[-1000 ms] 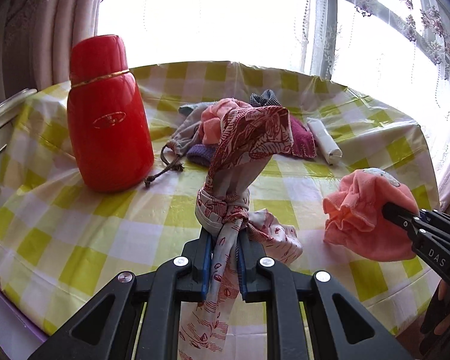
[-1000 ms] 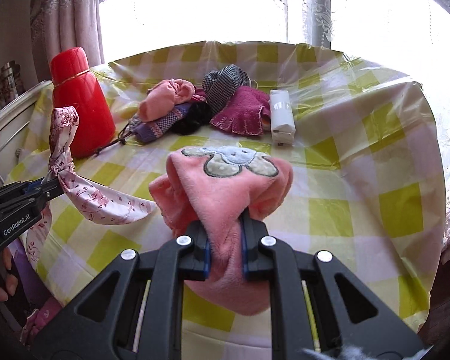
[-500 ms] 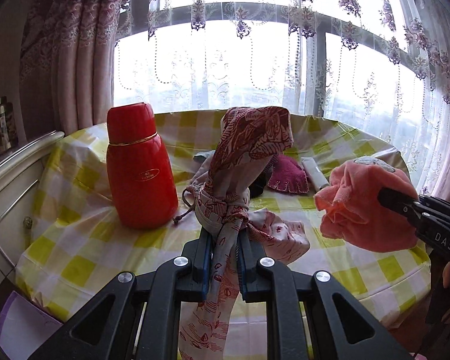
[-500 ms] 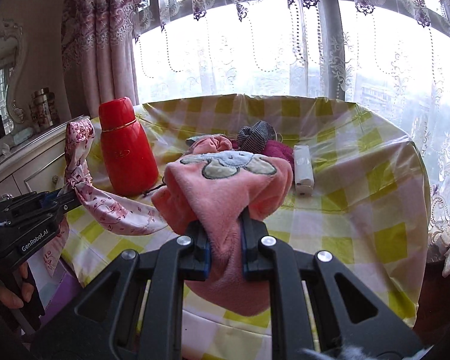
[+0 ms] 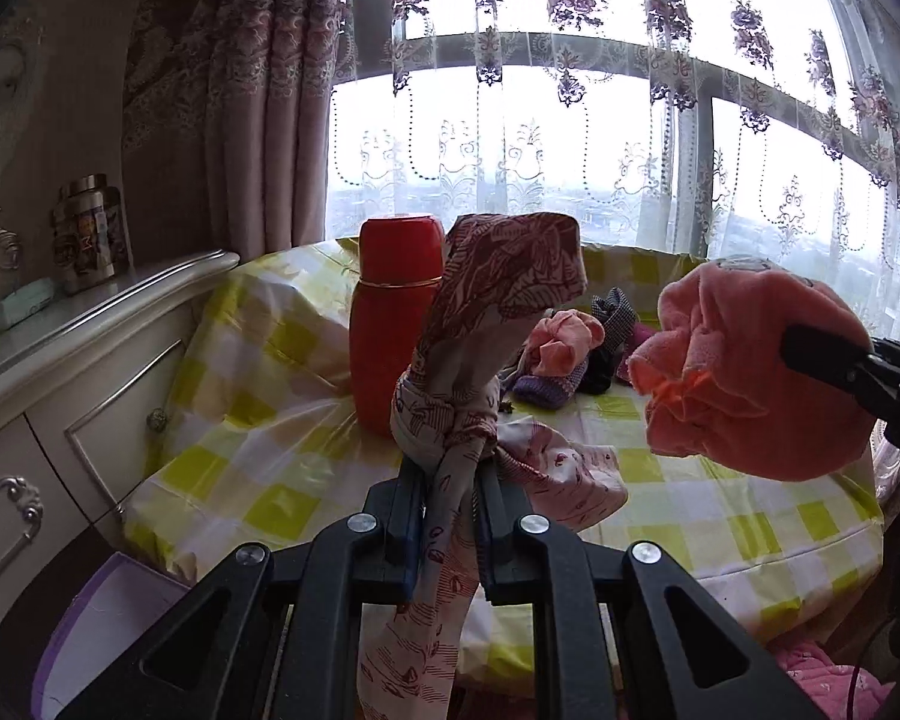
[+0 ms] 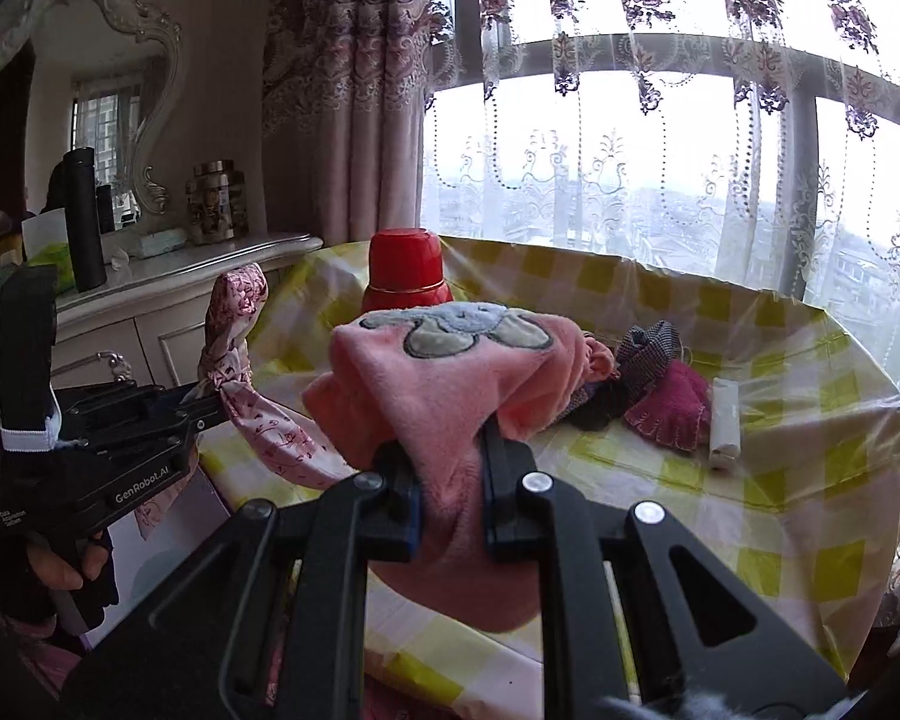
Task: Organize soft objects
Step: 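Carry the floral cloth with the left gripper while the right carries the towel into the box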
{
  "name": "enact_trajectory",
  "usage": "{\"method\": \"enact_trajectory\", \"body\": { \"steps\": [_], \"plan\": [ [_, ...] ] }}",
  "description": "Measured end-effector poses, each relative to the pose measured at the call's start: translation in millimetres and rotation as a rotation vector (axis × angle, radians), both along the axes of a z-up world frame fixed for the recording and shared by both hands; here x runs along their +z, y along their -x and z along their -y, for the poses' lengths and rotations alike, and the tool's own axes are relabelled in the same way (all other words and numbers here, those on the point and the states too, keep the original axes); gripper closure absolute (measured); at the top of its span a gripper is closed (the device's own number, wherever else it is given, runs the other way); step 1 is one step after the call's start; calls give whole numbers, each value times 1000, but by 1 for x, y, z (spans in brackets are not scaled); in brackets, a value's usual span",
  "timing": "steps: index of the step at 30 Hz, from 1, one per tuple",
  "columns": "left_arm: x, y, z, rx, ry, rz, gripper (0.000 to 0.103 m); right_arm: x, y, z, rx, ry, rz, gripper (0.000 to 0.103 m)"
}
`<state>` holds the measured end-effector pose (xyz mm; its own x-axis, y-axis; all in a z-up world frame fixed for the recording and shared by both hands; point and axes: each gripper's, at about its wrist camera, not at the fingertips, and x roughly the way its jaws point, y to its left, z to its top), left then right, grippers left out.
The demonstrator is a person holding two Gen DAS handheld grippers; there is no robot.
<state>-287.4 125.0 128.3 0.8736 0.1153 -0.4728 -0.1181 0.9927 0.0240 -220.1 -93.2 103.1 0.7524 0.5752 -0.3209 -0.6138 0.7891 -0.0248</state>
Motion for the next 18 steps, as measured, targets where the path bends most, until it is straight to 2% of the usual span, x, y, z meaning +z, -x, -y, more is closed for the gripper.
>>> {"method": "enact_trajectory", "body": {
  "steps": [8, 18],
  "plan": [
    [-25, 35, -65, 145, 80, -119, 86, -5, 13, -58, 167, 85, -16, 86],
    [-50, 78, -127, 324, 152, -184, 86, -21, 49, -134, 378, 230, -5, 86]
  ]
}}
